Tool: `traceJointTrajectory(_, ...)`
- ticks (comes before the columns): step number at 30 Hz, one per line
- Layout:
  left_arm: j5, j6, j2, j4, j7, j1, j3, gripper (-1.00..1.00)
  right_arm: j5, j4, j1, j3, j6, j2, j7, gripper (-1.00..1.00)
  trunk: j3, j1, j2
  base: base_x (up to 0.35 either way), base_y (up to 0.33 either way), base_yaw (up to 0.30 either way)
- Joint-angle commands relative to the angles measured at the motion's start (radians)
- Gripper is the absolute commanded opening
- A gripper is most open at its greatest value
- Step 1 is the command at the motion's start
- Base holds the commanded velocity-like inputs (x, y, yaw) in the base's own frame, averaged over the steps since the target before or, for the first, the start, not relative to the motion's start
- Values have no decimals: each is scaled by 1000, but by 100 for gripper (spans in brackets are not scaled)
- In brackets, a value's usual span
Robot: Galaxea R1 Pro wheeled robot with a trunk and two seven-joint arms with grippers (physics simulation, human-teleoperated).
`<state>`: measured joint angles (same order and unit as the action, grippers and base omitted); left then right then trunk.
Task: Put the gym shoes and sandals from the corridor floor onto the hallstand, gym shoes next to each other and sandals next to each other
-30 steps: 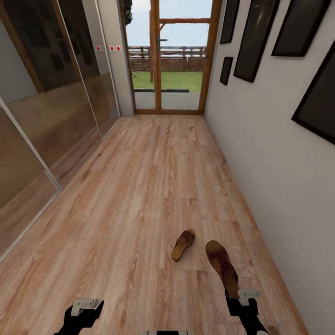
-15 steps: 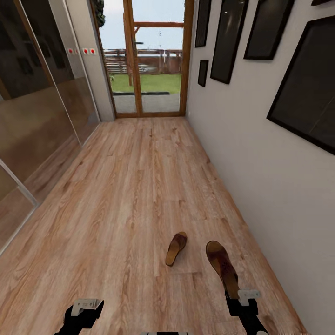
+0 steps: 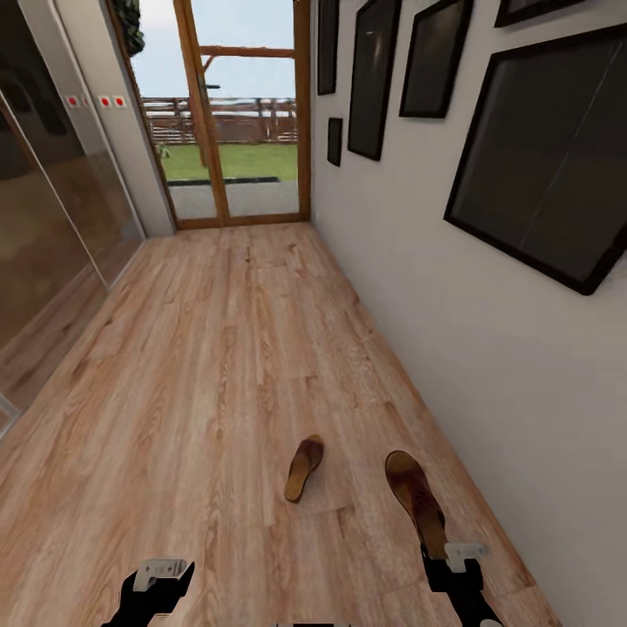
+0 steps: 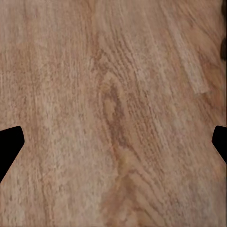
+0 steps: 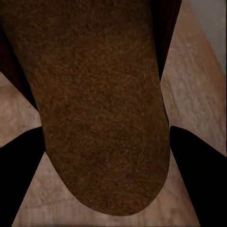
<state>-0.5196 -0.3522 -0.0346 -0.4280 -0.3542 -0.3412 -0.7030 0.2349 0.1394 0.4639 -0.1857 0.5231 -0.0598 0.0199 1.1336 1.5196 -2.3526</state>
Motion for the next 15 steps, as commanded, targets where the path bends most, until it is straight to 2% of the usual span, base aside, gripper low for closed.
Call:
traceJointTrajectory(1, -8, -5, 0, 0, -6, -1, -9, 100, 9, -1, 1, -8, 4, 1, 0, -100, 0, 0, 0, 0, 0, -268)
traceJointTrajectory(8, -8, -5, 0, 0, -6, -1, -9, 100, 9, -1, 1, -8, 3, 4, -1, -100, -5, 0, 0, 0, 0, -233)
traceJointTrajectory(15, -8, -5, 1, 0, -6, -1, -9, 100, 9, 0, 1, -8, 3, 6, -3, -100, -6, 0, 0, 0, 0, -33)
